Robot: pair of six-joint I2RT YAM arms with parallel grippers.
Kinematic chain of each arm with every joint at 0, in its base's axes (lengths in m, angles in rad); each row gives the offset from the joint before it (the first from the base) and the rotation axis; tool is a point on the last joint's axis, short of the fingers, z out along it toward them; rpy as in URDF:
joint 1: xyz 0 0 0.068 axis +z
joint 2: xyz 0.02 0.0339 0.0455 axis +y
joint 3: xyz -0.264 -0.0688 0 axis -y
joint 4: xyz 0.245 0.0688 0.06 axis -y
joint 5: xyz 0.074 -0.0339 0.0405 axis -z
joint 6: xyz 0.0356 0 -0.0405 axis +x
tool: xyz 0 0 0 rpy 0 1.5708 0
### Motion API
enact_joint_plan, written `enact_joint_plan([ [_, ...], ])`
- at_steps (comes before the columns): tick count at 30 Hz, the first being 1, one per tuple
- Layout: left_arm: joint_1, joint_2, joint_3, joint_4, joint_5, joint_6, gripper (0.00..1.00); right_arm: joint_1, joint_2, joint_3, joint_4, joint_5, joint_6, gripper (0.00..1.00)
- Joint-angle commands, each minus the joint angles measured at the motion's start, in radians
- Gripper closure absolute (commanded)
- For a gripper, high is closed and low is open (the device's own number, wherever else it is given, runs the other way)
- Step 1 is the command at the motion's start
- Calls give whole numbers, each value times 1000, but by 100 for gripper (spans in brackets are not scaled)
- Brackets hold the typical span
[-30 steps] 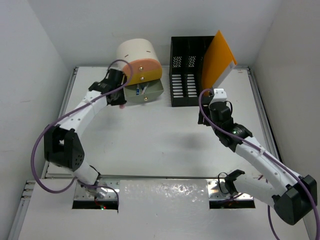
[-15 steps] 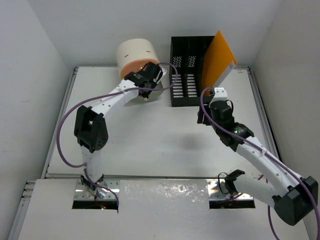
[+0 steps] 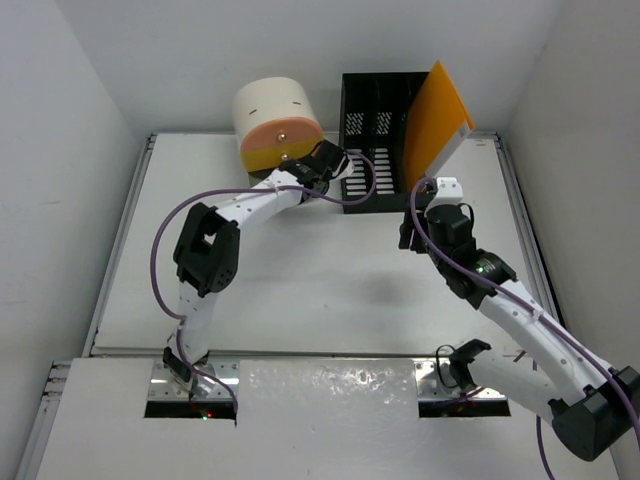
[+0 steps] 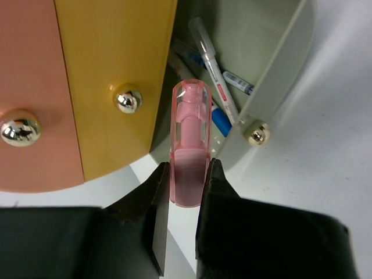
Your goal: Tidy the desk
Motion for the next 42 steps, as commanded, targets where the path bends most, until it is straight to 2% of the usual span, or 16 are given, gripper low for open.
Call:
enact_joint_plan([
  [1,3,3,14,98,-47,56,100,-5,-26,8,0,31,19,40],
  [6,3,23,12,128,-41,53,95,-7,-28,6,-6,32,23,40],
  [15,21,57,55,125,-32,33,56,-5,-35,17,-24,46,8,40],
  [18,23,49,84,111,-27,13,49,-5,-36,17,-27,48,5,40],
  [21,23,35,120,60,-17,-27,47,-5,-32,16,-23,41,3,40],
  [24,21,-12,153,-4,35,-85,52,-7,-22,16,-6,26,-3,40],
  [25,21,-47,158,-25,63,-100,58,-5,-17,17,-3,18,-7,40],
  [27,21,-89,155,-36,91,-149,76,-5,1,16,7,9,-10,40],
  [28,23,-131,140,-30,100,-163,91,-7,9,17,20,-11,-11,40],
  [30,24,-188,114,-1,95,-214,100,-7,43,26,39,-38,-11,40],
  [32,38,-251,82,46,98,-278,100,-7,78,36,60,-89,-3,40],
  [35,95,-302,20,109,181,-406,100,-5,102,37,91,-138,8,41],
  [38,158,-330,-32,93,360,-531,100,-5,138,60,129,-169,11,41],
  [42,169,-327,-153,62,424,-577,100,-4,182,94,146,-184,6,41],
])
